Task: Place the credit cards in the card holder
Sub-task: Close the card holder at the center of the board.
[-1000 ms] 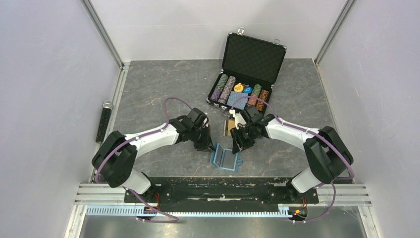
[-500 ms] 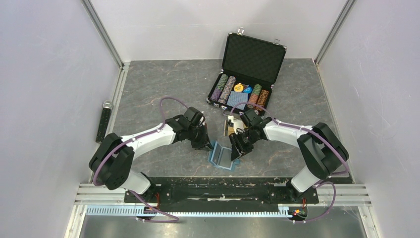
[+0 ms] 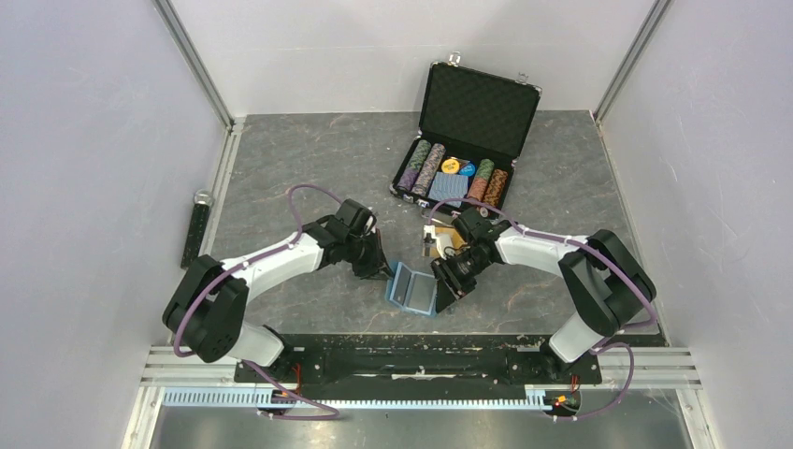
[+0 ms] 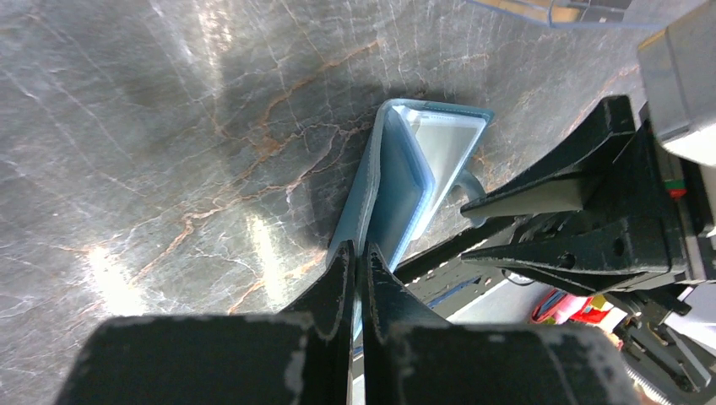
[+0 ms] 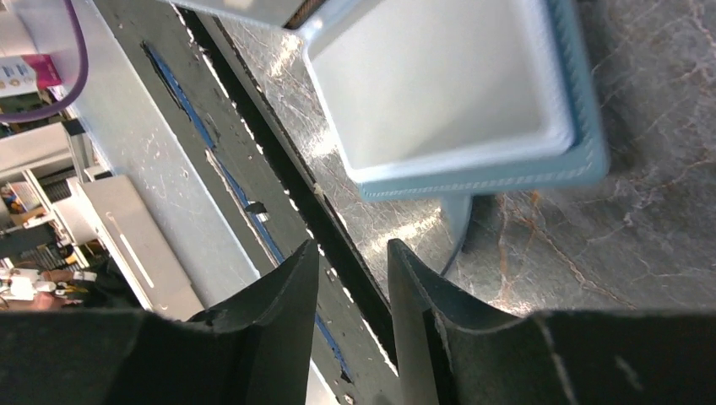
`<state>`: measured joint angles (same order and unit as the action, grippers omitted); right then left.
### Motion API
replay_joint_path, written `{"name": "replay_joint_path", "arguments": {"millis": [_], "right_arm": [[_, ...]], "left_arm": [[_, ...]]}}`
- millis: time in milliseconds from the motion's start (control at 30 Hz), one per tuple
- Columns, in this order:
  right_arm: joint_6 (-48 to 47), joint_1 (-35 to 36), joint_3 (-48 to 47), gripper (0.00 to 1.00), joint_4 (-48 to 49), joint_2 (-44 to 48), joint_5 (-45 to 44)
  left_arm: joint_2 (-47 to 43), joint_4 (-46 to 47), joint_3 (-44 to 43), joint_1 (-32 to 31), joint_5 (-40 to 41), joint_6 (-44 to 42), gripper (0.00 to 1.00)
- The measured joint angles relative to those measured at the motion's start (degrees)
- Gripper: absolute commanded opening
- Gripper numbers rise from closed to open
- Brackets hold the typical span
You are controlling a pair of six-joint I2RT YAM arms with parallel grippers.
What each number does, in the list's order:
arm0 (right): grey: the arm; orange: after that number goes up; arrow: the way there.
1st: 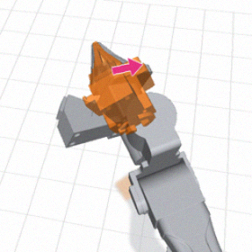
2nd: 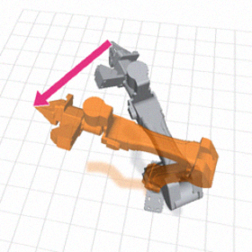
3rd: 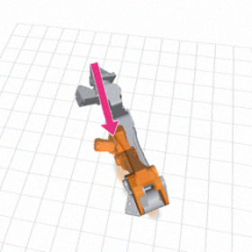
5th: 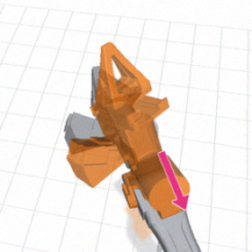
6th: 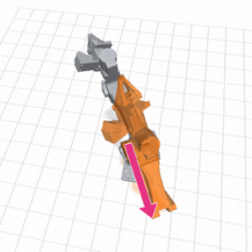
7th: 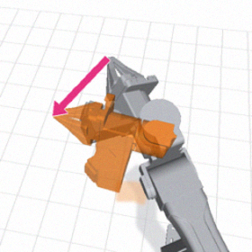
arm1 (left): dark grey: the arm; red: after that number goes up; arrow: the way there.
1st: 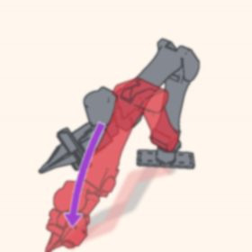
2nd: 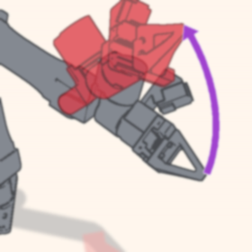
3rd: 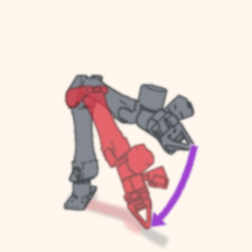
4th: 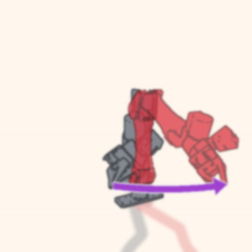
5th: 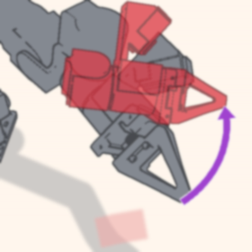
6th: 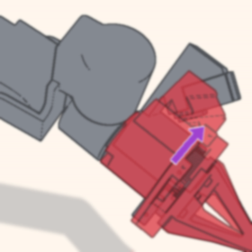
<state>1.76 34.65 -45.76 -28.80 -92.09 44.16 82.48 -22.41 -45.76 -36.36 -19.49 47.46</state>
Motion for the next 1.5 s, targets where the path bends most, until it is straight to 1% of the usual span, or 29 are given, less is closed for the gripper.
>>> {"name": "replay_joint_path", "arguments": {"millis": [67, 167, 200, 233, 333, 433, 567, 700, 900, 1000, 1133, 1300, 1433, 1500], "right_arm": [[-0.94, 0.11, -0.61, 0.38, -1.31, -0.44, -0.33], [-1.62, 0.33, -1.79, 0.39, -3.74, -1.01, -2.84], [-1.66, 0.33, -2.19, 0.39, -4.35, -1.09, -3.98], [-1.66, 0.33, -2.56, 0.39, -4.85, -1.16, -4.94], [-1.62, 0.33, -3.32, 0.39, -5.4, -1.49, -6.64], [-1.6, 0.33, -4.09, 0.4, -5.62, -1.75, -7.78], [-1.03, 0.33, -4.63, 0.4, -5.31, -1.75, -8.33], [0.02, 0.33, -4.66, 0.42, -5.05, -1.75, -8.52], [0.72, -0.11, -6.03, 0.43, -5.29, -1.7, -8.63], [1.18, -0.9, -7.17, 0.43, -5.31, -1.25, -8.44], [1.57, -1.84, -8.28, 0.41, -5.35, -0.24, -7.65], [1.95, -2.03, -9.68, 0.35, -4.81, -0.2, -5.88], [2.64, -2.03, -10.84, 0.3, -4.26, -1.42, -4.33], [2.91, -2.03, -11.82, 0.28, -4.04, -2.64, -3.72]], "left_arm": [[-0.26, -0.57, -0.02, 0.98, 0.09, -0.15, 0.05], [-0.26, -3.21, -0.79, 1.88, 0.9, -1.57, 0.18], [-0.26, -4.37, -1.4, 2.03, 1.07, -2.19, 0.24], [-0.22, -5.35, -2.23, 2.12, 1.03, -3.1, 0.27], [0.28, -5.7, -3.87, 2.1, -0.48, -4.68, 0.29], [1.55, -4.37, -4.22, 2.01, -3.21, -5.14, 0.34], [2.99, -1.4, -4.22, 1.2, -6.34, -4.94, 0.4], [4.33, 4.11, -4.07, 0.5, -9.9, -3.58, 0.42], [9.7, 14.58, -1.73, -0.39, -14.93, 0.7, 0.47], [12.48, 16.96, -1.44, -0.92, -16.13, 1.62, 0.46], [14.84, 18.86, -0.98, -1.29, -16.87, 2.1, 0.3], [16.68, 20.02, -0.28, -1.33, -16.87, 3.61, 0.17], [18.08, 20.81, 0.17, -1.33, -17.03, 4.85, 0.1], [18.36, 21.05, 0.2, -1.33, -17.14, 5.2, 0.09]]}}
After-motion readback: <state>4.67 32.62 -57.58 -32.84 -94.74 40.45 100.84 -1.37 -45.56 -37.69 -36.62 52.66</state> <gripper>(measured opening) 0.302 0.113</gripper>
